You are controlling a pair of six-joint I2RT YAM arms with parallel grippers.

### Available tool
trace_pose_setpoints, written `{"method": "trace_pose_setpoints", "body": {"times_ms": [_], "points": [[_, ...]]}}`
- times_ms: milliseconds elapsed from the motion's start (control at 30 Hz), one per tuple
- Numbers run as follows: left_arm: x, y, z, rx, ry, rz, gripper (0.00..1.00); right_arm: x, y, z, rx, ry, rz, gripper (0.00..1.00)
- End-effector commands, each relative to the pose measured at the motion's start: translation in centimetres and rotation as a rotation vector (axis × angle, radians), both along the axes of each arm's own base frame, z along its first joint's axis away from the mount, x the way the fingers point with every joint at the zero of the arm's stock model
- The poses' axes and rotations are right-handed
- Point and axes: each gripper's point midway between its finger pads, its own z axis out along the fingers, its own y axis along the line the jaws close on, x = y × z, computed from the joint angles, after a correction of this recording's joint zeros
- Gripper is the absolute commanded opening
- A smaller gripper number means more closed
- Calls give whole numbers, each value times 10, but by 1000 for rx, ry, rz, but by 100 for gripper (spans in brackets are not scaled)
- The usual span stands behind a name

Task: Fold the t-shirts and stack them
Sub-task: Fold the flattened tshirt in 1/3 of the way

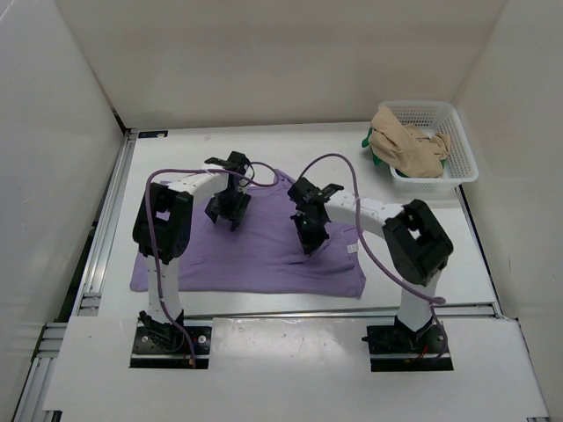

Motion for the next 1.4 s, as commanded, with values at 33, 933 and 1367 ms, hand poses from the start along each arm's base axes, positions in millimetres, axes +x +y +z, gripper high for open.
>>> {"method": "trace_pose_setpoints", "body": {"times_ms": [33,933,1367], "points": [[0,9,13,35,-43,7,71,-10,-1,30,45,-191,31,0],[-73,-188,80,-289,-52,-462,72,-53,-67,66,272,-316,-294,42],[-83,-257,50,-371,31,-561,71,9,-130,31,162,-110,-592,46]]}}
